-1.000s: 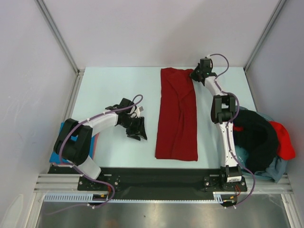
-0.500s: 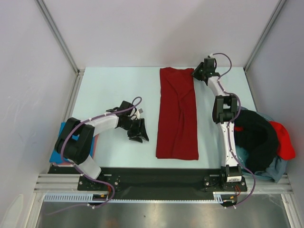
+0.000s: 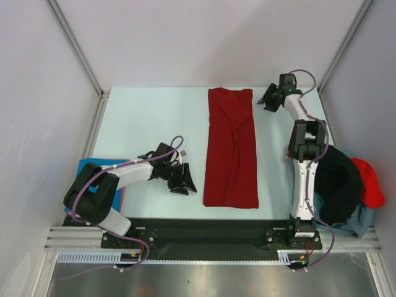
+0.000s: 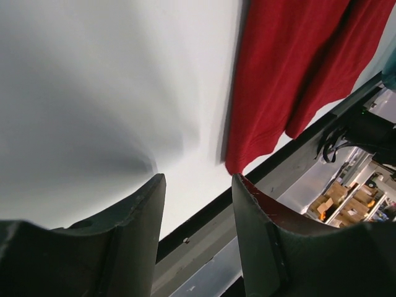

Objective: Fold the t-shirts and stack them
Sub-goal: Fold the tshirt

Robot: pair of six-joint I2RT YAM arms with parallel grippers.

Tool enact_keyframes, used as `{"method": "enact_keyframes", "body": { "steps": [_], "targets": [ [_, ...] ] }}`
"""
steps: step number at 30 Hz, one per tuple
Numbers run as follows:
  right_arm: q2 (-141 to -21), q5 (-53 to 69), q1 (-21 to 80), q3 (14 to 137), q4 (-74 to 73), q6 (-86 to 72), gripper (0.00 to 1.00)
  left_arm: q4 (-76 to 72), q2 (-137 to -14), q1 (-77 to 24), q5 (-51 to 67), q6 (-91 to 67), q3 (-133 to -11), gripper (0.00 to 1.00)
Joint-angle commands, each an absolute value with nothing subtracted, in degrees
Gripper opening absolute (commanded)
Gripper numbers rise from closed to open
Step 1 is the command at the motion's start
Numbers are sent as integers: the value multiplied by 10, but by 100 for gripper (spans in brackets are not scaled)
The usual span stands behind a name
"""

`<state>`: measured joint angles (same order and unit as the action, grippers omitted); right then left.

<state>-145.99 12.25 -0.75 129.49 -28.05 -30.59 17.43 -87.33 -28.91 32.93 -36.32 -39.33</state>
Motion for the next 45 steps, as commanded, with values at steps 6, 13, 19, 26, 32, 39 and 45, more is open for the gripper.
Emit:
{"method": "enact_keyframes", "body": {
  "steps": [6, 13, 19, 26, 32, 39, 45],
  "targets": [
    [-1117, 151, -26, 923, -312, -293, 54, 79, -894, -354, 332, -413, -388, 53],
    [-888, 229, 27, 573, -292, -307, 55, 59, -930, -395, 314, -428, -384, 53],
    [-723, 238, 53, 429, -337, -299, 55, 48, -963, -409, 302, -439, -385, 51],
    [-614, 170, 131, 335, -405, -357, 55, 16, -987, -434, 298, -464, -378, 45],
    [-599, 145, 146, 302, -406, -383, 55, 21, -980, -440, 280, -473, -379, 38],
    [-648, 168, 147, 279, -365, -385, 56, 52, -975, -440, 269, -467, -378, 35],
    [-642, 150, 149, 273, -368, -389, 51, 86, -969, -440, 252, -460, -389, 28]
  ]
}}
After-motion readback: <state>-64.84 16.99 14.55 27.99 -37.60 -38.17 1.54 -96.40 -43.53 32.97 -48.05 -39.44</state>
